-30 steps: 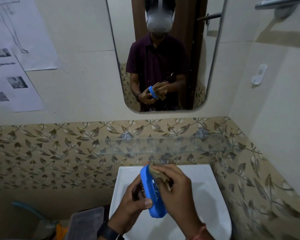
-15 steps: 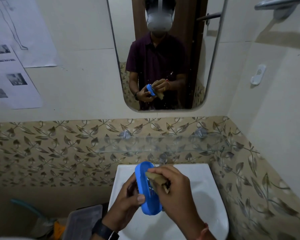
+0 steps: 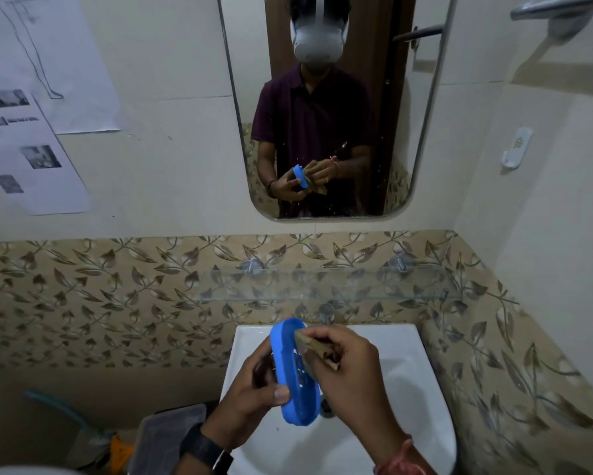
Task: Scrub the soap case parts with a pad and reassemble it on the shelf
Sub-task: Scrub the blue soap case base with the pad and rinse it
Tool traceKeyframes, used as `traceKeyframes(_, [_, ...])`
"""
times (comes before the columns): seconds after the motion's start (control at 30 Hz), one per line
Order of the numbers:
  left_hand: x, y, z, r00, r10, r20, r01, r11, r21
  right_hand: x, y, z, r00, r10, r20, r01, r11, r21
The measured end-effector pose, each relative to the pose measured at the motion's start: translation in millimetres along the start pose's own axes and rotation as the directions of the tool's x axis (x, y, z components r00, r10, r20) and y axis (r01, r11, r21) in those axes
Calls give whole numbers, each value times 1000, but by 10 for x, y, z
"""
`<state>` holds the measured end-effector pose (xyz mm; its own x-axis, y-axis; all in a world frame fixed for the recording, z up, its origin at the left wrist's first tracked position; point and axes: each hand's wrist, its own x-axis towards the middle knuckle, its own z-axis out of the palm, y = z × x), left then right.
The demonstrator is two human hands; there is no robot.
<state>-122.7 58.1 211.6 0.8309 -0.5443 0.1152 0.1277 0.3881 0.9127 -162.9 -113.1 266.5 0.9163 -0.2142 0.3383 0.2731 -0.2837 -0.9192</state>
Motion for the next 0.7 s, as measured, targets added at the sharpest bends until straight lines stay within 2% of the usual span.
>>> traceKeyframes(0.1, [-10,43,-85,998,-7,-58,6,1000,-18,-165,7,-25,976,-68,208,49,994,96])
traceKeyframes(0.17, [-24,17,-175,989,-59,-134,49,996,-78,-250,64,-101,930,-45,364,34,999,37])
traceKeyframes(0.2, [-33,-6,-209,985,-77,-152,64,994,-90,-260,106,-135,922,-5,387,18,999,-29])
traceKeyframes(0.23, [-40,-26,-211,985,-87,-151,75,994,-85,-240,150,-157,934,43,356,-9,995,-97])
traceKeyframes(0.3, [-37,-68,-147,989,-104,-105,102,994,-24,-133,209,-160,969,150,199,-120,980,-157])
traceKeyframes(0.37, [-14,-136,-47,990,-133,-45,137,986,97,6,200,-135,972,231,49,-225,969,-107])
traceKeyframes(0.43, [16,-202,19,991,-130,-26,132,978,159,72,167,-92,973,232,-13,-232,972,-44])
traceKeyframes(0.5, [24,-221,3,990,-125,-60,130,987,94,24,151,-47,975,216,54,-217,976,14])
traceKeyframes(0.6, [12,-236,-121,974,-137,-180,137,990,-11,-145,263,-57,932,235,277,-272,957,101])
traceKeyframes(0.67, [-4,-307,-228,958,-143,-247,129,989,-74,-225,433,-148,897,271,350,-298,954,25])
traceKeyframes(0.7, [-17,-343,-280,953,-149,-265,125,987,-105,-255,533,-207,892,303,334,-317,948,-14])
